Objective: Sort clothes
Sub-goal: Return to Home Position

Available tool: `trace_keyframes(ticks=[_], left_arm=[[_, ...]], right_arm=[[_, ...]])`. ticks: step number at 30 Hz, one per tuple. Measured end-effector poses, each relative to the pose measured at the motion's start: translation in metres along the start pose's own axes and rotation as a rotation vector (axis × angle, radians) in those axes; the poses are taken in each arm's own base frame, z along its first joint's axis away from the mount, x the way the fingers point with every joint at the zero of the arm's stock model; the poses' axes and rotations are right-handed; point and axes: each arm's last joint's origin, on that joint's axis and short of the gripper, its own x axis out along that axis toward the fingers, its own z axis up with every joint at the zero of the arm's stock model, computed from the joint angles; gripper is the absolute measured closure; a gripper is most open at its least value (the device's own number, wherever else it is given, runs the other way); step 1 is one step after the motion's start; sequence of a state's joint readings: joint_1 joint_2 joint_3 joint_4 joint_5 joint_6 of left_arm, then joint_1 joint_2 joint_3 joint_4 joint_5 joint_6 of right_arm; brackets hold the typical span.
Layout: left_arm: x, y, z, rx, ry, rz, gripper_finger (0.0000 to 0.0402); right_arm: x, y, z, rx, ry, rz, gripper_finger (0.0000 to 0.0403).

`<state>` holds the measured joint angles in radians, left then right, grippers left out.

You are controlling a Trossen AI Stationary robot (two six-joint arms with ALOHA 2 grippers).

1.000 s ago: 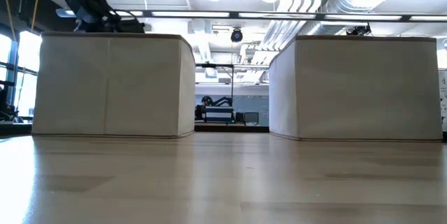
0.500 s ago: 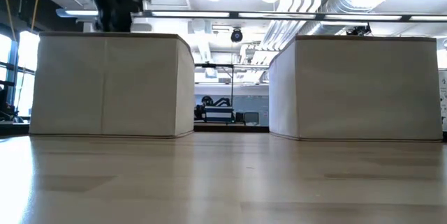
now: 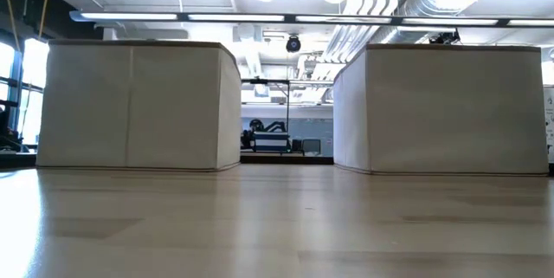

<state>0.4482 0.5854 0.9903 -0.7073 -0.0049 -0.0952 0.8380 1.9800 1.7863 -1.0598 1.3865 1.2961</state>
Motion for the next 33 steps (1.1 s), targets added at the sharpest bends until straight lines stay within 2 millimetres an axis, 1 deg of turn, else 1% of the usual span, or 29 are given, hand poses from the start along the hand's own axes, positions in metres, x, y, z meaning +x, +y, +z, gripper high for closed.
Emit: trace_keyframes(ticks=[3,5,8,10,12,15,17,18,20,22,24,25,27,28,29,30,31,33], left_arm=[[-0.003,-0.005,-0.021,-0.014,-0.121,-0.128,0.0230],[-0.004,-0.006,-0.033,-0.025,-0.183,-0.174,0.0231],[-0.005,-0.008,-0.048,-0.012,-0.236,-0.221,0.0237],[-0.007,-0.008,-0.054,0.001,-0.244,-0.245,0.0244],[-0.009,-0.009,-0.056,0.010,-0.255,-0.266,0.0251],[-0.010,-0.011,-0.059,0.033,-0.254,-0.316,0.0264],[-0.011,-0.012,-0.060,0.057,-0.255,-0.336,0.0272],[-0.011,-0.013,-0.060,0.059,-0.254,-0.345,0.0275],[-0.011,-0.014,-0.060,0.061,-0.255,-0.357,0.0281],[-0.011,-0.014,-0.060,0.062,-0.253,-0.365,0.0285],[-0.012,-0.015,-0.060,0.063,-0.253,-0.369,0.0288],[-0.012,-0.015,-0.060,0.063,-0.253,-0.370,0.0289],[-0.011,-0.015,-0.060,0.063,-0.252,-0.372,0.0290],[-0.011,-0.015,-0.060,0.063,-0.251,-0.370,0.0291],[-0.011,-0.015,-0.060,0.063,-0.251,-0.367,0.0291],[-0.011,-0.015,-0.060,0.062,-0.252,-0.360,0.0291],[-0.011,-0.014,-0.060,0.061,-0.251,-0.352,0.0291],[-0.010,-0.014,-0.060,0.060,-0.250,-0.342,0.0291]], right_arm=[[-0.001,-0.023,0.030,0.019,0.105,0.012,0.0208],[0.002,-0.038,0.044,0.024,0.194,0.011,0.0234],[0.006,-0.061,0.058,-0.010,0.338,-0.011,0.0282],[0.005,-0.076,0.067,-0.032,0.403,-0.027,0.0313],[0.001,-0.086,0.073,-0.014,0.427,-0.047,0.0344],[-0.002,-0.095,0.074,0.044,0.467,-0.095,0.0390],[-0.003,-0.095,0.071,0.076,0.523,-0.098,0.0395],[-0.002,-0.094,0.068,0.089,0.549,-0.092,0.0395],[-0.002,-0.090,0.055,0.124,0.597,-0.067,0.0399],[0.000,-0.089,0.033,0.180,0.640,-0.050,0.0401],[0.001,-0.092,0.004,0.268,0.714,-0.015,0.0402],[0.004,-0.093,-0.014,0.329,0.741,0.018,0.0402],[0.014,-0.092,-0.048,0.456,0.746,0.132,0.0403],[0.023,-0.092,-0.061,0.512,0.724,0.220,0.0403],[0.032,-0.092,-0.069,0.546,0.676,0.311,0.0403],[0.043,-0.092,-0.071,0.569,0.604,0.407,0.0403],[0.056,-0.094,-0.070,0.585,0.514,0.502,0.0403],[0.079,-0.105,-0.066,0.511,0.354,0.652,0.0403]])
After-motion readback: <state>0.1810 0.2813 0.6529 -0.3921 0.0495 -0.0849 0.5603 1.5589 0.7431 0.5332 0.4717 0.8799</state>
